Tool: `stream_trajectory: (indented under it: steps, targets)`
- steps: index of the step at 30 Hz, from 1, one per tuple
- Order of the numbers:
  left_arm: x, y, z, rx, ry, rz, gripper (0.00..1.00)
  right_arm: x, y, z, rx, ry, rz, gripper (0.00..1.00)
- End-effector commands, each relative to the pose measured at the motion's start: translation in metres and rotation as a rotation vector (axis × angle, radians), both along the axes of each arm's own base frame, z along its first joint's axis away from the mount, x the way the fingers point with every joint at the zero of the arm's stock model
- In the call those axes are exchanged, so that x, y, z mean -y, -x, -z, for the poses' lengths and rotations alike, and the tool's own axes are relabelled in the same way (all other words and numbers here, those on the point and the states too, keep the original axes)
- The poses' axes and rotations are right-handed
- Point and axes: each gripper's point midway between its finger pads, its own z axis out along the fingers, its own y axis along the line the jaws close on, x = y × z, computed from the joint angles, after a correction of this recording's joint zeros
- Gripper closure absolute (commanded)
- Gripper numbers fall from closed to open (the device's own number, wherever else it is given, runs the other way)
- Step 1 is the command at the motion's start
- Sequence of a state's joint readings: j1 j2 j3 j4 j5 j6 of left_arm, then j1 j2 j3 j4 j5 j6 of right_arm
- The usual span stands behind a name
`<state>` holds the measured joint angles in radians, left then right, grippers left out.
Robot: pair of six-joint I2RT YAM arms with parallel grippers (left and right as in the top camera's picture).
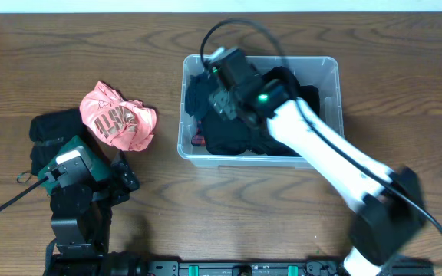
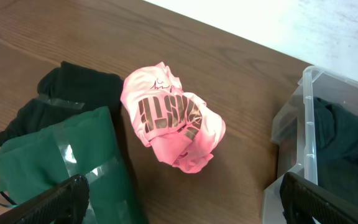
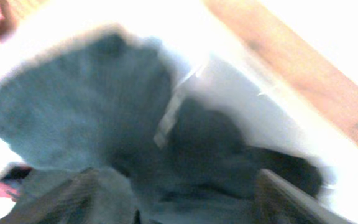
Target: Pack container
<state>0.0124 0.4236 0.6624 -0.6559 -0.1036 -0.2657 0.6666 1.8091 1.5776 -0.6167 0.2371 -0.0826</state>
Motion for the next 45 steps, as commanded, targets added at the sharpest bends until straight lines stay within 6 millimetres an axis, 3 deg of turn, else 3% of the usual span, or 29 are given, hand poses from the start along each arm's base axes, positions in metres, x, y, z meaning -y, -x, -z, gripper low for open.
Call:
stream_trajectory:
  steps: [1,3,5,7,11,17,19,20,23,26,28,30,33,36,40,45]
  targets:
    - [0.0,0.0,-0.006,0.015,0.008,-0.003,0.02,0.008,-0.005,-0.051,0.104,-0.06,0.019,0.36]
    - [0.0,0.0,-0.006,0.015,0.008,-0.003,0.02,0.006,-0.006,-0.04,0.067,-0.08,0.025,0.6]
    - [0.0,0.0,-0.006,0.015,0.008,-0.003,0.02,-0.001,-0.006,-0.018,-0.001,-0.106,0.039,0.78]
    - [0.0,0.0,-0.006,0.014,0.008,-0.003,0.02,-0.009,-0.005,0.01,-0.082,-0.123,0.048,0.88]
    - [0.0,0.0,-0.006,0.014,0.008,-0.003,0.02,-0.032,0.004,0.081,-0.273,-0.144,0.031,0.89]
    - [0.0,0.0,-0.006,0.015,0.008,-0.003,0.02,-0.041,0.018,0.174,-0.444,-0.073,0.035,0.87]
    - [0.0,0.0,-0.006,0.014,0.008,-0.003,0.02,-0.039,0.02,0.182,-0.458,-0.062,0.038,0.87]
    - [0.0,0.0,-0.006,0.014,0.008,-0.003,0.02,-0.039,0.019,0.181,-0.457,-0.062,0.038,0.87]
    - [0.0,0.0,-0.006,0.014,0.008,-0.003,0.02,-0.035,0.008,0.149,-0.382,-0.072,0.053,0.85]
    - [0.0,0.0,-0.006,0.016,0.007,-0.004,0.02,-0.026,-0.009,0.076,-0.237,-0.112,0.068,0.77]
    - [0.001,0.0,-0.007,0.021,0.01,0.001,0.02,-0.017,-0.013,0.024,-0.141,-0.144,0.055,0.6]
    - [0.002,-0.001,-0.01,0.028,0.013,0.007,0.02,0.005,-0.015,-0.032,-0.031,-0.179,0.073,0.45]
    - [-0.004,0.0,-0.009,-0.012,0.006,-0.028,0.02,0.042,-0.009,-0.08,0.04,-0.203,0.117,0.37]
    - [-0.016,-0.003,-0.005,-0.137,-0.016,-0.101,0.02,0.091,-0.003,-0.092,0.017,-0.19,0.201,0.29]
    - [-0.03,-0.024,-0.009,-0.329,-0.018,-0.152,0.02,0.153,0.008,-0.071,-0.099,-0.119,0.334,0.27]
    - [-0.039,-0.083,-0.011,-0.464,0.096,-0.101,0.02,0.205,0.023,-0.046,-0.229,-0.084,0.47,0.24]
